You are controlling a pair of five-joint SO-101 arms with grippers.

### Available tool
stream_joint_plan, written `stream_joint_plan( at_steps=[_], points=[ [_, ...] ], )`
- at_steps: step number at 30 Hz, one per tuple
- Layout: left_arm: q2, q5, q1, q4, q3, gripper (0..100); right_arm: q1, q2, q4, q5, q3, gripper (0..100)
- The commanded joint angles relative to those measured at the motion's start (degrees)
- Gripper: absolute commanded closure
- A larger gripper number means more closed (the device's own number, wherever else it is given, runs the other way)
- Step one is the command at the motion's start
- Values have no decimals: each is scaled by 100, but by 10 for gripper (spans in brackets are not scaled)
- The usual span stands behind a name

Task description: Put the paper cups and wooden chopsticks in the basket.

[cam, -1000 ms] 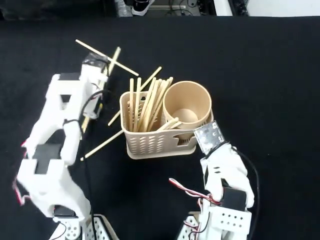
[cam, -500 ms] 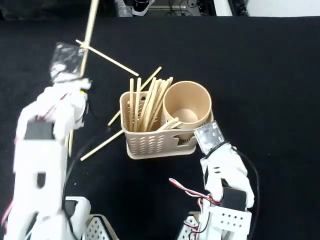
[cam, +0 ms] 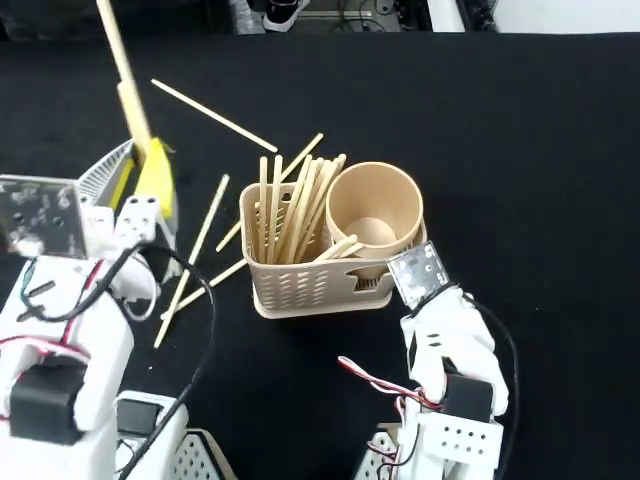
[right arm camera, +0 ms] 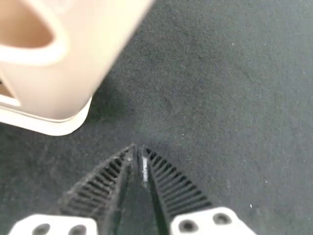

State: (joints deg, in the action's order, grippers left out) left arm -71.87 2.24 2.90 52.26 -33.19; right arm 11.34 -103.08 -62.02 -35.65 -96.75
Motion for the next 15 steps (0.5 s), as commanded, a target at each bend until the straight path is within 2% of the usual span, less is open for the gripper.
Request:
stream_joint_plan(
  at_steps=[1, 5, 11, 15],
  points=[
    [132, 387, 734, -114, 892, 972, -26, -251, -18, -26, 13, 986],
    [185, 703, 1218, -141, 1385, 972, -26, -251, -18, -26, 13, 986],
    [536, 844, 1666, -1336, 1385, 971, -26, -251, -18, -18, 13, 986],
    [879, 826, 1974, -1468, 1077, 971, -26, -251, -18, -18, 13, 986]
  ],
)
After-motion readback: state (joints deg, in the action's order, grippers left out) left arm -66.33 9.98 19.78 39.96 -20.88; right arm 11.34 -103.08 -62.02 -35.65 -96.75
